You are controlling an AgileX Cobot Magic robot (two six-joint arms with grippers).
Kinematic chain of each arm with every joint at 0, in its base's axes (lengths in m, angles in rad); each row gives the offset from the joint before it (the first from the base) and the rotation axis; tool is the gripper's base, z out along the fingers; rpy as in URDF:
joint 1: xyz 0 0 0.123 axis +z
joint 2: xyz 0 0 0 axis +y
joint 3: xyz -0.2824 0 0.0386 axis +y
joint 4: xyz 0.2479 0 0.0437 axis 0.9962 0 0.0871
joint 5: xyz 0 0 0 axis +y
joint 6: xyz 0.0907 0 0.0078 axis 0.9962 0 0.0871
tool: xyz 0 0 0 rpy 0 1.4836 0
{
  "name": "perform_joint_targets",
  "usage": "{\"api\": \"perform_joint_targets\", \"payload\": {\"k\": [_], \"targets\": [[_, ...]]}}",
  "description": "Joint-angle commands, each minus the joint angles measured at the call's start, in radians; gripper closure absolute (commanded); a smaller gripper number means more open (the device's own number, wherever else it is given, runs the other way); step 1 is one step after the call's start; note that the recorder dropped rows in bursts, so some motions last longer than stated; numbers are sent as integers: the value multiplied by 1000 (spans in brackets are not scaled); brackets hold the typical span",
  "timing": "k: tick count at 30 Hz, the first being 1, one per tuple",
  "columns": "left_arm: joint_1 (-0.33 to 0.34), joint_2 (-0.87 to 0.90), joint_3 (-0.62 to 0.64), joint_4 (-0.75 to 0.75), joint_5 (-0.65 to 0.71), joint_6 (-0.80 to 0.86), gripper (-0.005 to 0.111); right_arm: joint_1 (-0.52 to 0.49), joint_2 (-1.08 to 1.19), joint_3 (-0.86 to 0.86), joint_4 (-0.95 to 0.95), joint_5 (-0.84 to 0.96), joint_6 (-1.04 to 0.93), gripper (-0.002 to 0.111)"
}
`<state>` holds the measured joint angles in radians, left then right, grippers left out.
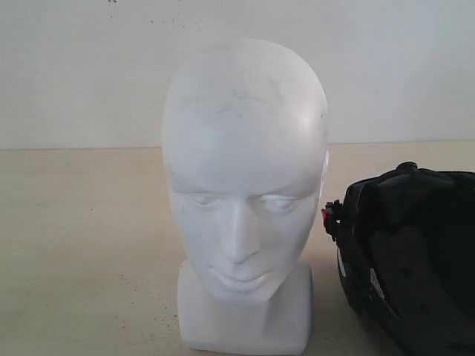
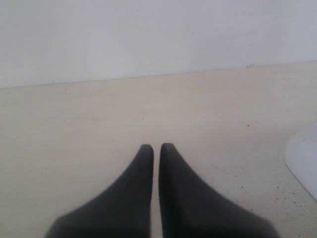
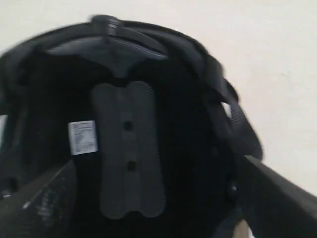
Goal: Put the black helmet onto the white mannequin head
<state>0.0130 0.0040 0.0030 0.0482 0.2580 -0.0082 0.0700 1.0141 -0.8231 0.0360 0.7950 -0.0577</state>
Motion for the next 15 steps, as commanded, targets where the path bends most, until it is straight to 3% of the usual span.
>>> {"api": "perform_joint_targets", "payload": {"k": [1, 9, 15], "targets": [[0, -4, -3, -8, -4, 2, 102, 182, -64, -4, 122, 90, -44, 26], [0, -4, -3, -8, -4, 2, 102, 466, -23, 94, 122, -37, 25, 26], [0, -4, -3, -8, -4, 2, 102, 500, 45, 157, 56, -169, 58, 26]]}}
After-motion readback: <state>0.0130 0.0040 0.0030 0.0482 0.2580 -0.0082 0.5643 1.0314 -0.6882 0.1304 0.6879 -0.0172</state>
